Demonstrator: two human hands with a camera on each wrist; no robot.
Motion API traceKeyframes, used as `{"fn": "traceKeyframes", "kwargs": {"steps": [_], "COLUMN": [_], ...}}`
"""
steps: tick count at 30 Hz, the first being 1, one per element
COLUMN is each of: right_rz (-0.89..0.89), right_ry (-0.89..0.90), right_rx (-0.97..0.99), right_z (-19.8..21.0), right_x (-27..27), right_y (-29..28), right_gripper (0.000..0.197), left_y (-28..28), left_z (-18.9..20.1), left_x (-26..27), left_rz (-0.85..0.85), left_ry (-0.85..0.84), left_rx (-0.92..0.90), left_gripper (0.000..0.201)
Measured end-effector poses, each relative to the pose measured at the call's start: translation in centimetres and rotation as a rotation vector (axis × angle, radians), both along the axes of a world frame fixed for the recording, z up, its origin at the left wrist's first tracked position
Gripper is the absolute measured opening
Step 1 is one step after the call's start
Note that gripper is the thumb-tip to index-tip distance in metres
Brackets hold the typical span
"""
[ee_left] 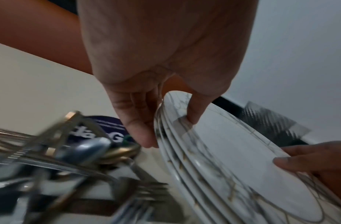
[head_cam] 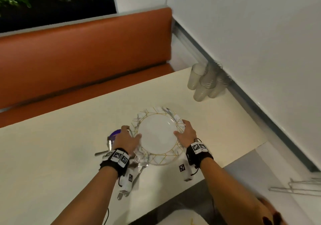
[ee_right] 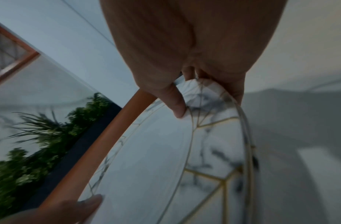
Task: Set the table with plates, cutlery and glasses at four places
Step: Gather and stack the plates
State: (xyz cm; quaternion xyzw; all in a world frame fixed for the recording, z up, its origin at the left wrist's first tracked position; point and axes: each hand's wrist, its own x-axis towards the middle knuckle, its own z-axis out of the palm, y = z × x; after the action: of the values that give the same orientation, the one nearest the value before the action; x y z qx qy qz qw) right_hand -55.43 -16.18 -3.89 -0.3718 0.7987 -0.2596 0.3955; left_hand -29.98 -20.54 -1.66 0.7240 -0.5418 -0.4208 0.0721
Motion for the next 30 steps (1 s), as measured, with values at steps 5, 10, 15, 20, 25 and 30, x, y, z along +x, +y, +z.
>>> {"fn": "traceKeyframes", "kwargs": {"steps": [5, 10, 15, 20, 25, 30], "right_rz": [-0.064, -0.060, -0.047, -0.159, -0.247, -0.205], "right_ry": [0.088, 0.192, 0.232, 0.246, 0.266, 0.331], "right_rx": [0.129, 0.203, 0.228, 0.177, 0.145, 0.264], "right_z": [-2.2, -3.5, -4.4, -4.4, -3.6, -2.9], "right_x": [-9.0, -15.1, -20.1, -23.5, -25.8, -27.1], "right_y": [1.1, 1.0, 0.4, -0.1, -0.8, -1.3], "right_gripper": [0.061, 0.065, 0.070, 0.069, 0.064, 0.071], "left_y": [-0.8, -1.4, -2.0, -2.8, -3.2, -2.9], "left_z": [-1.6, -3.2, -4.5, -5.2, -5.2, -5.2], "left_x": [-9.8, -16.1, -20.5, -23.7, -25.8, -25.9], "left_rz": [-0.094, -0.158, -0.186, -0.281, -0.349, -0.397], "left_ry": [-0.012, -0.021, 0.006, 0.051, 0.128, 0.248], "left_rx": [0.096, 0.118, 0.110, 0.062, 0.056, 0.064], "left_gripper": [0.067, 0.071, 0.075, 0.063, 0.056, 0.047]}}
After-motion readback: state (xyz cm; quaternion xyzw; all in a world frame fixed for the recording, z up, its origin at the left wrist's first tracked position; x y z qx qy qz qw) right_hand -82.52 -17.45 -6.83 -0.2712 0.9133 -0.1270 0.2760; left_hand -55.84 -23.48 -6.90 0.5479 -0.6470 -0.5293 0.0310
